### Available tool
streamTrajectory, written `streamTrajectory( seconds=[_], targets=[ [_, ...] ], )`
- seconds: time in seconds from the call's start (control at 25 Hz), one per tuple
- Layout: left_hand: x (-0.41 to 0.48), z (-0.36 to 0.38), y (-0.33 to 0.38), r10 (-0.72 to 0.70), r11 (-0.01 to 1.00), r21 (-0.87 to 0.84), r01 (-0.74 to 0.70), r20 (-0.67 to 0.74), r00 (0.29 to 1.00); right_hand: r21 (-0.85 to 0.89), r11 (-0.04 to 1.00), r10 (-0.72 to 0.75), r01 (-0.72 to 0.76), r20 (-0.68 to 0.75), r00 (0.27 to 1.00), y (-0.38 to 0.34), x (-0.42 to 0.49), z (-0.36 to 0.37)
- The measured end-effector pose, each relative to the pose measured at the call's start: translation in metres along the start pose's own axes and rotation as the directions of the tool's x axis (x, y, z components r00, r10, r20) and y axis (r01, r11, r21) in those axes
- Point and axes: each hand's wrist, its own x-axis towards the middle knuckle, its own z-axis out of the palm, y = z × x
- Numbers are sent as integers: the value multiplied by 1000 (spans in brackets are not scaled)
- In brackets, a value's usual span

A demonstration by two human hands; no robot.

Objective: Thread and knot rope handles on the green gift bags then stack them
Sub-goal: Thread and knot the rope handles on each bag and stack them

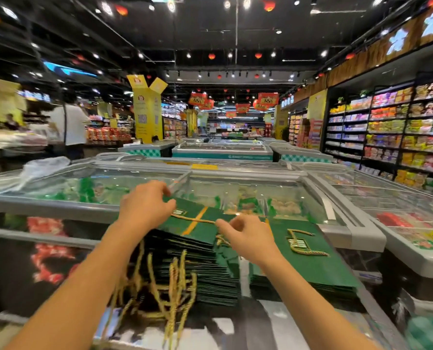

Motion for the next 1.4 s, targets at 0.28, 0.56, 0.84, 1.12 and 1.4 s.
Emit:
streamTrajectory(
  seconds=[0.28, 0.56, 0.84, 1.12, 1.4],
  targets=[
    [-18, -16, -74, -191, 976, 109, 186, 37, 981, 53, 983, 170, -178, 117, 978, -23, 2, 26],
    [-46, -2, -63, -165, 985, -77, 155, -163, 973, 266, 943, 211, -200, -13, 978, -18, -16, 25],
    [-86, -8, -31, -111, 848, -525, -71, -308, 945, 783, 623, 195, -4, -150, 969, -32, -54, -3],
    [-128, 14, 24, -89, 602, -794, -80, -166, 982, 967, 246, 242, 71, -132, 961, -25, -95, -19],
    [-138, 41, 67, 175, 611, -785, -100, 11, 984, 954, 284, 412, 96, -211, 886, 14, -107, -59]
  ],
)
